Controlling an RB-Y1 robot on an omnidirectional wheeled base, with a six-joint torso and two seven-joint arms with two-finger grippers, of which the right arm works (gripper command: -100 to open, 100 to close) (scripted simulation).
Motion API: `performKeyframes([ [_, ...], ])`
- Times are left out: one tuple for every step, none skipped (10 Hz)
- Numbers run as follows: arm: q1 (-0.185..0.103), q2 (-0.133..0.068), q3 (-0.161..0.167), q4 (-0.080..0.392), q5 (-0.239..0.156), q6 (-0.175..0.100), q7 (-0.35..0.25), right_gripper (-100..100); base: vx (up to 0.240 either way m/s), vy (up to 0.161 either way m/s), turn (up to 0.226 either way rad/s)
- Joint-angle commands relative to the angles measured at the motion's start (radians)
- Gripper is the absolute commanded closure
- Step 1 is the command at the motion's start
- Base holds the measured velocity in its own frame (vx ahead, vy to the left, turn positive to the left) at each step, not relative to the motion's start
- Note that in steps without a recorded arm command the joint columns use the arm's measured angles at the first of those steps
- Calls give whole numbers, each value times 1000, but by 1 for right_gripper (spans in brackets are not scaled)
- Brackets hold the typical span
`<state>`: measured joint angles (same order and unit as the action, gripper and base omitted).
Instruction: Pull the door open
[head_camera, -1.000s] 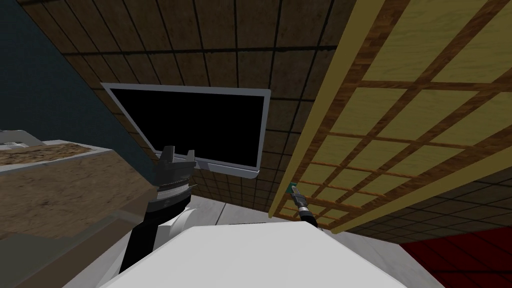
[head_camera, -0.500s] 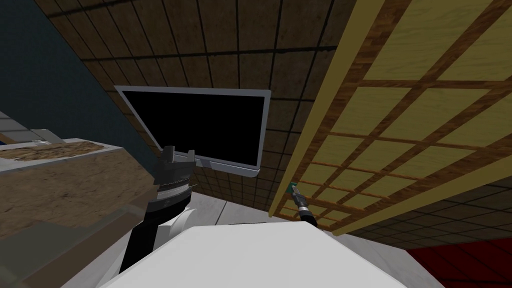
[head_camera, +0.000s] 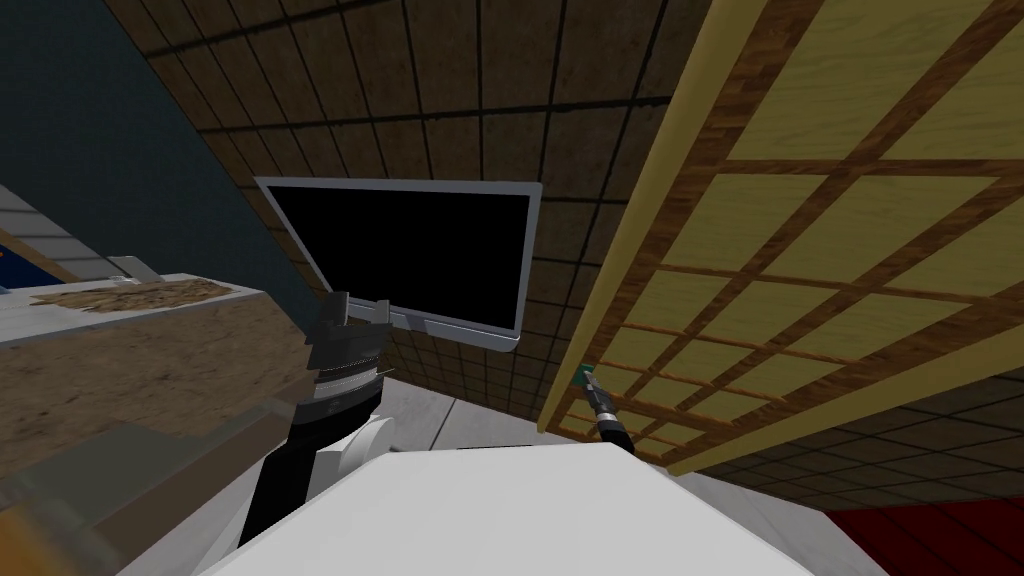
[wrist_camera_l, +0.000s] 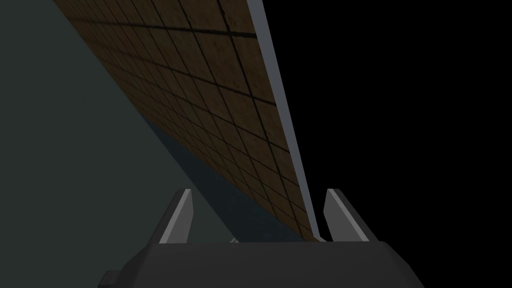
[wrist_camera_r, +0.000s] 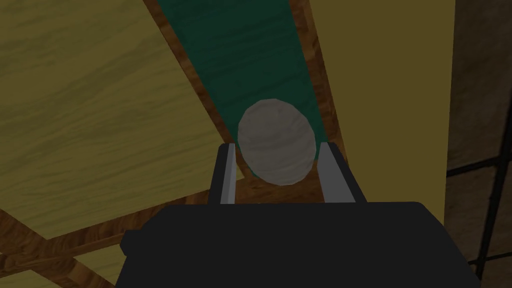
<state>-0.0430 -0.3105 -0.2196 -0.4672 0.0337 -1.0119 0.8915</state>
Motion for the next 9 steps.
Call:
performKeyframes([
  [1,1,1,3,-6,-1,-33,100,-30,-21,31],
  [2,1,4,0,-15,1,-70,100,-28,-13,48],
  [3,2,7,-2,-24,3,-96,100,-44,-17,71],
  [3,2,7,-2,-24,3,-109,100,-35,-14,28],
  [3,2,9,-5,-33,5,-145,100,-34,-15,43],
  [4,2,12,-7,-42,6,-170,100,-42,-21,73],
  [4,2,12,-7,-42,6,-185,100,-31,-17,32],
  [5,3,15,-10,-52,8,-220,100,-26,-14,45],
  [5,3,15,-10,-52,8,-225,100,-21,-12,30],
])
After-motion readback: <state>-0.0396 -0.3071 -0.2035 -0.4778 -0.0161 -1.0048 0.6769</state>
